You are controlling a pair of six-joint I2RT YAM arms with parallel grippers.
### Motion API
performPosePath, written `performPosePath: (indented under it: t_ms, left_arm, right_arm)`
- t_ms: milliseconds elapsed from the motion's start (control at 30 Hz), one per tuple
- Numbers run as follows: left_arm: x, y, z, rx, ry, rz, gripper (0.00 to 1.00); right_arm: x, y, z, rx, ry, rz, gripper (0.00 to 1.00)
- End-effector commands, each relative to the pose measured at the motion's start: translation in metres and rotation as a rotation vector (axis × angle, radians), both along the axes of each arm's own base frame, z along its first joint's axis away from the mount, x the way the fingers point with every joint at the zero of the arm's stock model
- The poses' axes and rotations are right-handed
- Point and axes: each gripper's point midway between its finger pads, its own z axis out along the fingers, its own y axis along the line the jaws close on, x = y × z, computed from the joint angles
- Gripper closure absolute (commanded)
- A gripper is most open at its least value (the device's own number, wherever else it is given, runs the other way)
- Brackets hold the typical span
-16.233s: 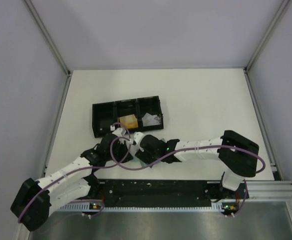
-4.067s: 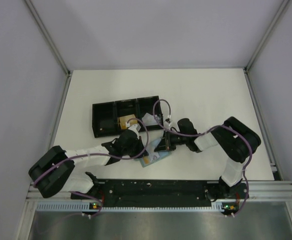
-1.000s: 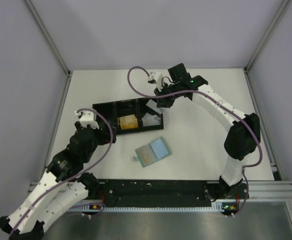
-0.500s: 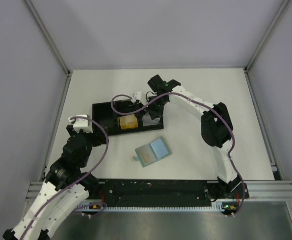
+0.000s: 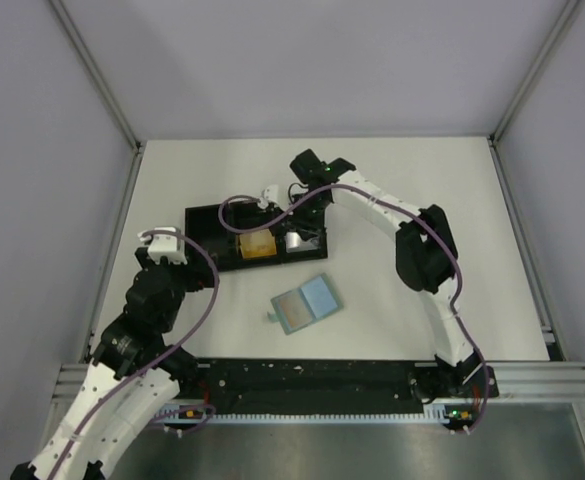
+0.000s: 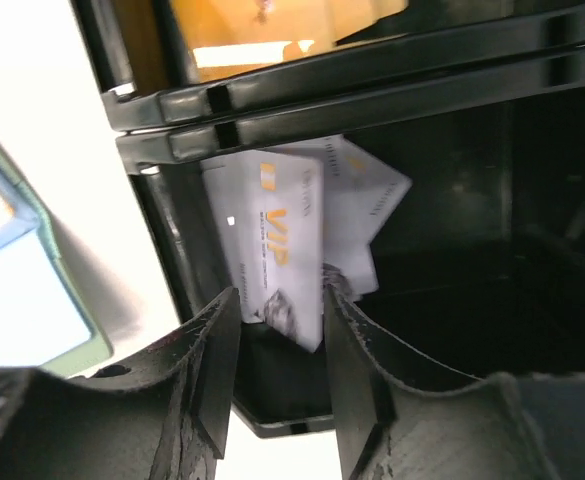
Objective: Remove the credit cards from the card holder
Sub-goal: Place the credit card in the storage box, then remove the credit card from the card holder.
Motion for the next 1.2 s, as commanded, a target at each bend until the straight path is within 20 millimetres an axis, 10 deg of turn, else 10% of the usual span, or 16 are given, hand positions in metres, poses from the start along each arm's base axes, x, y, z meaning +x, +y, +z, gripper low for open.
performPosePath:
  t_ms: [0,233,467,800,1167]
  left_arm:
    - [0.006,-0.01,0.008,-0.02,-0.028,-0.044,0.01]
    - [0.004,-0.033,-0.001,-0.069,0.038,-0.142,0.01]
    - [-0.011,-0.088,-0.04,-0.255,0.278,-0.331,0.02]
    - [-0.042,-0.134,-0.123,-0.369,0.684,-0.44,0.02]
    - [-0.062,-0.156,-0.173,-0.31,0.807,-0.458,0.17]
  right_arm:
    - [0.023,0.013,0.05,0.057,-0.139,-0.04,0.58]
    - [0.033,-0.002,0.107,0.125,-0.244,-0.318,0.43]
    - [-0.038,-0.013,0.12,0.315,-0.263,-0.47,0.28]
    - [-0.131,0.002,0.057,0.44,-0.216,-0.523,0.25]
    - [-0.167,0.033,0.0,0.42,-0.171,-0.5,0.26]
